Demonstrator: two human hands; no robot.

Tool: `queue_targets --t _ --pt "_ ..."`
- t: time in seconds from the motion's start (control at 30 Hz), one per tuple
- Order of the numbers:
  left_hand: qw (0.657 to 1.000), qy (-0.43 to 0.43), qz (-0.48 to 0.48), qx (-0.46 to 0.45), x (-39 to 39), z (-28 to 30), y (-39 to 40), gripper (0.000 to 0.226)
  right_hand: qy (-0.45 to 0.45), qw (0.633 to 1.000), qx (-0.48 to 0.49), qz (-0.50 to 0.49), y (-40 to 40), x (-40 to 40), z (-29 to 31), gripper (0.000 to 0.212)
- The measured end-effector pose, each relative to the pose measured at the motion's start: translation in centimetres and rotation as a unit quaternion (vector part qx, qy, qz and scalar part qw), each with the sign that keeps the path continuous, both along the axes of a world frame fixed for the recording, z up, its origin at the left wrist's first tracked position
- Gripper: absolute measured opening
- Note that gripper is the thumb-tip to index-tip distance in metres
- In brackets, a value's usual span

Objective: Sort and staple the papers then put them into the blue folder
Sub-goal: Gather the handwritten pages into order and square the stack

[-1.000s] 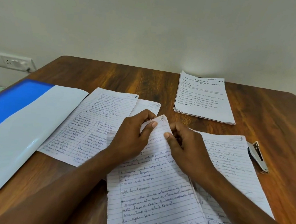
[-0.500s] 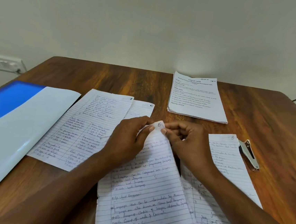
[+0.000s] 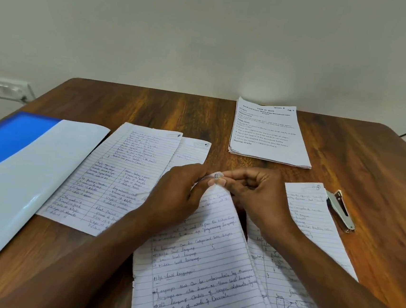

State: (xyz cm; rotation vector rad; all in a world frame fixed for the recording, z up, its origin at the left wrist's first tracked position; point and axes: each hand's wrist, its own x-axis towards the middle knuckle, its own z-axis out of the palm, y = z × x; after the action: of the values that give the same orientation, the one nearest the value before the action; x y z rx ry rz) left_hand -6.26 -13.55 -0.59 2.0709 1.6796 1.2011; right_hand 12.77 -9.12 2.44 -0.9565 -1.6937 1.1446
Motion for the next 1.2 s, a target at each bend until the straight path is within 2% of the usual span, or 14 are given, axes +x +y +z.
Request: queue_targets --t 0.17,0.27,0.4,0.6,0.73,0.83,0.93,1.0,1.03,1.1,1.2 --pt "0.998 -0.021 0.057 0.017 -0.6 0.2 0.1 0.025 -0.053 0.996 -0.068 0.023 0.4 0.5 0.6 0.016" --pt "0.996 -0.027 0.082 0.016 -0.7 0.3 0.1 0.033 -0.043 0.991 -0.117 0.047 0.4 0.8 0.8 0.014" --pt "0.998 -0.041 0.045 0.007 -0.4 0.4 -0.2 0.020 -0.012 0.987 -0.146 0.063 0.3 0.7 0.8 0.019" --pt "0.997 -0.068 0.021 -0.012 -0.3 0.2 0.0 0.012 0.012 0.991 -0.124 0.053 0.3 0.6 0.6 0.018" --pt "0.988 -0.135 0.081 -0.006 -0.7 0.5 0.1 0.005 0.020 0.991 -0.125 0.034 0.3 0.7 0.6 0.014" --pt "0.979 -0.186 0.077 -0.030 -1.1 0.5 0.3 0.009 0.003 0.991 -0.135 0.025 0.3 1.0 0.9 0.013" --pt "0.977 -0.201 0.052 -0.046 -0.9 0.5 0.4 0.008 -0.145 0.984 -0.095 0.043 0.8 2.1 2.1 0.006" --pt "0.978 -0.199 0.051 -0.043 -0.7 0.4 0.5 0.007 -0.284 0.959 0.005 0.020 2.3 3.8 3.1 0.008" --pt "0.978 -0.198 0.052 -0.040 -0.7 0.4 0.6 0.006 -0.353 0.933 0.067 -0.016 3.2 5.0 3.7 0.013" --pt "0.979 -0.194 0.058 -0.039 -0.9 0.5 0.6 0.006 -0.488 0.858 0.138 -0.084 4.9 7.4 5.0 0.024" --pt "0.978 -0.192 0.067 -0.037 -1.3 0.5 0.6 0.007 -0.638 0.762 0.101 -0.056 5.6 9.3 5.7 0.050"
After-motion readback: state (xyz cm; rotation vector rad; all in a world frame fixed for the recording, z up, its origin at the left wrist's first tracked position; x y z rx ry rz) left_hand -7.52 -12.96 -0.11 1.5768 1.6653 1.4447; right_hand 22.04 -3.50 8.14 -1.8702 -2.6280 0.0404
